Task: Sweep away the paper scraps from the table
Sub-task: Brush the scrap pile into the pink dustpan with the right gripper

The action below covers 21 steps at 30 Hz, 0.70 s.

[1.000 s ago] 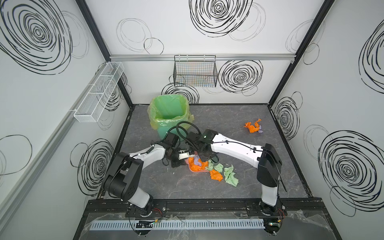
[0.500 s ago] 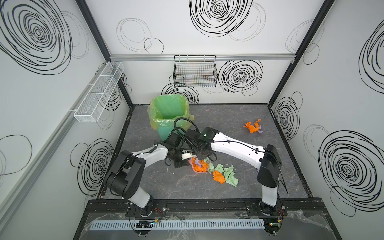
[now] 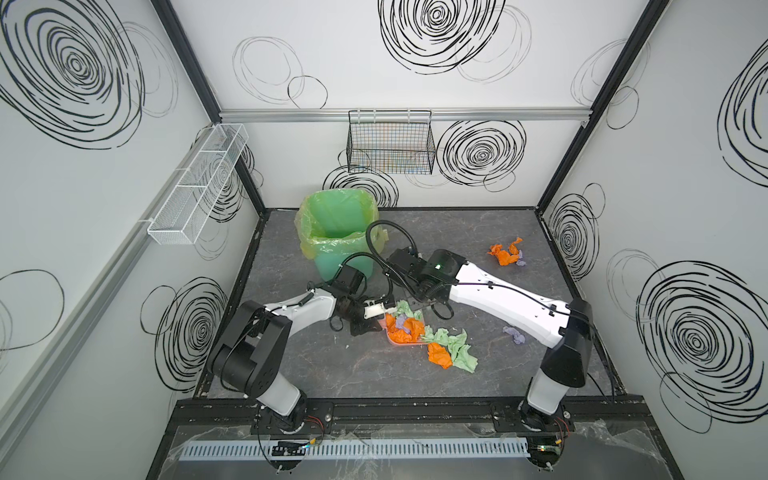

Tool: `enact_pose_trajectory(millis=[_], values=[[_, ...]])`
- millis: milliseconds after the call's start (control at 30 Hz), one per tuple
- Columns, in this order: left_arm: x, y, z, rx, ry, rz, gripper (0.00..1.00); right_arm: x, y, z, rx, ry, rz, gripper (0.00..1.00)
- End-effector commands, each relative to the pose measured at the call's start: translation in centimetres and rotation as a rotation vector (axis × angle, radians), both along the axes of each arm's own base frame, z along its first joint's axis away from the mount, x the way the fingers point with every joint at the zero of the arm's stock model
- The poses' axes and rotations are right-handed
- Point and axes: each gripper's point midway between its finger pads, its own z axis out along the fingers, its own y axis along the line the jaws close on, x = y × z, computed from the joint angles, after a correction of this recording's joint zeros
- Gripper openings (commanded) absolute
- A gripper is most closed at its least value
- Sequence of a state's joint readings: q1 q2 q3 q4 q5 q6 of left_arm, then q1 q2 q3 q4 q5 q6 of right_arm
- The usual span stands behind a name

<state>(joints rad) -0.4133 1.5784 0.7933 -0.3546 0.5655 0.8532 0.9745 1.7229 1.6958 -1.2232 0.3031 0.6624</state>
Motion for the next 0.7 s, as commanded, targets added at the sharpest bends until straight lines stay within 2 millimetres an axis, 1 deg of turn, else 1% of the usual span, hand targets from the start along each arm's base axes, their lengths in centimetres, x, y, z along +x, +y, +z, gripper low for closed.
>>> enact_pose_trajectory(millis=[0,200,300,467,667], values=[[0.7,-0.9,1.6,-0.072,-0.022,-0.006,0.0,0.5,-2.9,0.7,-0.039,-0.039,-0.075,0.0],[1.3,-1.6,2.7,-0.129,-0.024,-0.01,0.0,0.1,-3.9,0.9,-0.032,-0.049,-0.096,0.0],[1.6,-1.7,3.6,-0.147,-0.038,-0.007,0.0,0.1,-4.8,1.2,-0.028,-0.065,-0.118,0.0],[1.9,-1.8,5.3,-0.179,-0.057,-0.003,0.0,0.3,-6.8,2.1,-0.017,-0.093,-0.162,0.0],[1.7,-1.7,6.6,-0.184,-0.065,-0.012,0.0,0.6,-9.4,2.0,-0.01,-0.102,-0.217,0.0]])
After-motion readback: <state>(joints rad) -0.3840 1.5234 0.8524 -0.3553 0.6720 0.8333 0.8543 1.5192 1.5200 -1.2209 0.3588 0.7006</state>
